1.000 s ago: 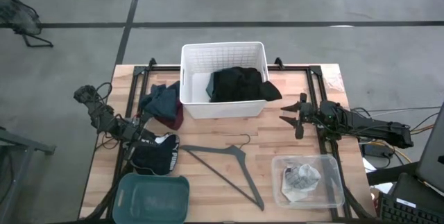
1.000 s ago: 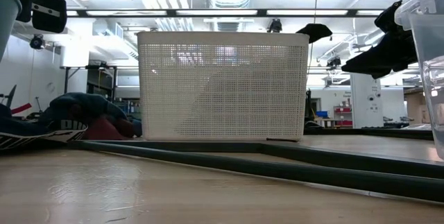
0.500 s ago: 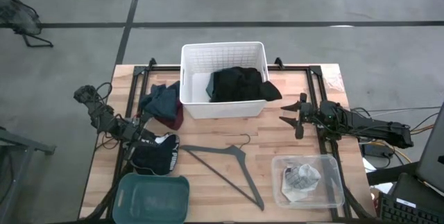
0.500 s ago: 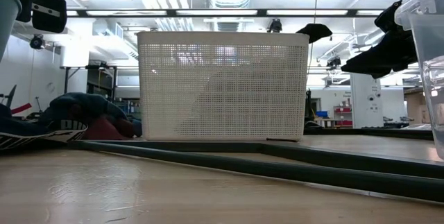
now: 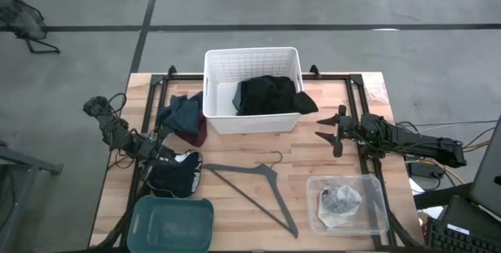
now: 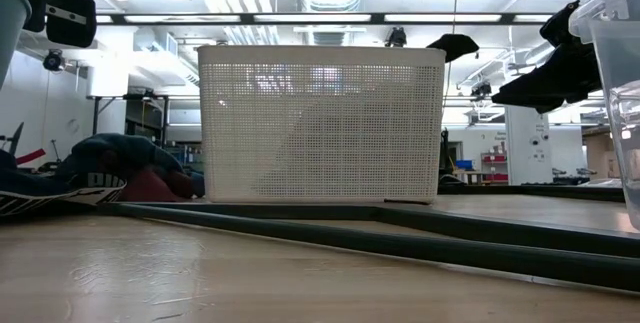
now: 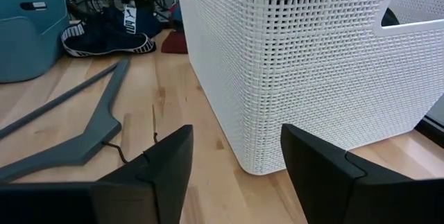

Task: Pick & Place Cloths
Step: Put the dark blue shorts into the dark green bin

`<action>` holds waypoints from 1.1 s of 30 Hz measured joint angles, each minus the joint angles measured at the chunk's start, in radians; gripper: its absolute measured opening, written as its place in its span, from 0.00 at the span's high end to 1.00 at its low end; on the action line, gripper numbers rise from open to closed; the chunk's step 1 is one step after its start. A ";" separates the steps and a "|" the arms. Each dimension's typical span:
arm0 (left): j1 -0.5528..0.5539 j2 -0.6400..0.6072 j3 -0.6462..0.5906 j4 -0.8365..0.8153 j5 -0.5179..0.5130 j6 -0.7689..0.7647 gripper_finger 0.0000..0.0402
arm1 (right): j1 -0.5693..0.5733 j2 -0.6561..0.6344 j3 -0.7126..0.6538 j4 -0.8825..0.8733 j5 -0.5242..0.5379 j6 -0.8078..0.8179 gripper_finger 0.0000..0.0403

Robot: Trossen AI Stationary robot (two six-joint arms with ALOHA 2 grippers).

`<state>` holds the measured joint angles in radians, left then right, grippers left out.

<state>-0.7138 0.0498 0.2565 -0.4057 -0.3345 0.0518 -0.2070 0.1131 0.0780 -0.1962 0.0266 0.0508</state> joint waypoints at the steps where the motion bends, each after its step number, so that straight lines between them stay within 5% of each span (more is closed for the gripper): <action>1: 0.000 0.000 0.000 0.000 0.000 0.000 0.94 | 0.000 0.000 0.000 0.000 0.000 0.000 0.48; 33: 0.000 0.000 0.000 0.000 0.000 0.000 0.94 | 0.000 0.000 0.000 0.000 0.000 -0.001 0.70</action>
<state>-0.7139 0.0498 0.2565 -0.4057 -0.3344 0.0518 -0.2070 0.1130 0.0780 -0.1963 0.0269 0.0500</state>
